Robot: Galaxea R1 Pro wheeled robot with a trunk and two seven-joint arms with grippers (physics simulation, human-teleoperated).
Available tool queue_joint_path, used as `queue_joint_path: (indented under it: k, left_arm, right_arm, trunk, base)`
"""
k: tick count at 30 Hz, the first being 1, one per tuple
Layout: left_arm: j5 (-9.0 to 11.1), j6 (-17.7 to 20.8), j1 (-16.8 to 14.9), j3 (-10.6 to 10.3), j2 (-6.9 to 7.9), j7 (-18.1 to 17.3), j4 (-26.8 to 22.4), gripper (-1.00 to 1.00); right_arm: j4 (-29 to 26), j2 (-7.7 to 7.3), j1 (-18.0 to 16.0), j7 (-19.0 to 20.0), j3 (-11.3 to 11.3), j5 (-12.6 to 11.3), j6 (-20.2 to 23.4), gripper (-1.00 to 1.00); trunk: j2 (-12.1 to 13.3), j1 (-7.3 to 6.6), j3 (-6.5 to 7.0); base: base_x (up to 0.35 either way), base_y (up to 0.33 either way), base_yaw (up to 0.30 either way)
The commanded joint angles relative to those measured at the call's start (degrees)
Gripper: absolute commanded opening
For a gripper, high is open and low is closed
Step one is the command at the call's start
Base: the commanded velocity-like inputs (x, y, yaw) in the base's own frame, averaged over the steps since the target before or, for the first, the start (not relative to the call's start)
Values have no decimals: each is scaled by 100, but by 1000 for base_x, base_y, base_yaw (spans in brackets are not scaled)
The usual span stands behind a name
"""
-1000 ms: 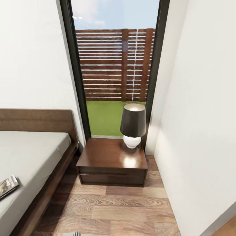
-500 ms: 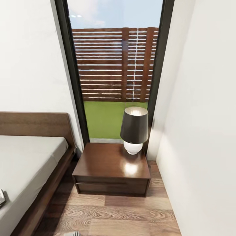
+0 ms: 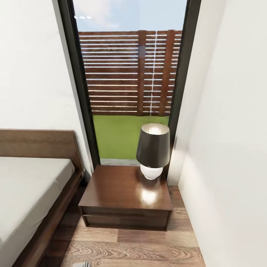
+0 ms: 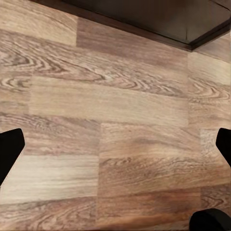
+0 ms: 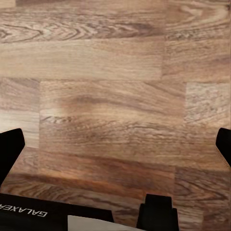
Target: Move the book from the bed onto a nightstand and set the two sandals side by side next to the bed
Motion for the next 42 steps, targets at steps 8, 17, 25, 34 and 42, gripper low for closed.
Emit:
queue_joint_path:
  k: [8,17,25,34,42]
  left_arm:
    - [39,-2,-4,6,1,-29,8,100]
    - [39,-2,-4,6,1,-29,11,100]
    - [39,-2,-4,6,1,-29,11,100]
    - [39,-2,-4,6,1,-29,11,100]
    - [39,-3,-4,6,1,-29,11,100]
  right_arm:
    - [14,-1,-6,24,49,-58,-27,100]
    - [14,-1,-6,24,49,-58,-27,100]
    - [14,-1,-6,24,49,-59,-27,100]
    - [14,-1,-6,24,49,-59,-27,100]
    - [14,-1,-6,24,49,-58,-27,100]
  trunk:
    - [-2,1,-5]
    - [-2,1,-5]
    - [-2,1,-22]
    - [-2,1,-44]
    - [-2,1,-49]
  base:
    - [58,0,0]
    - [4,0,0]
    - [0,0,172]
    - [0,0,269]
    - [0,0,283]
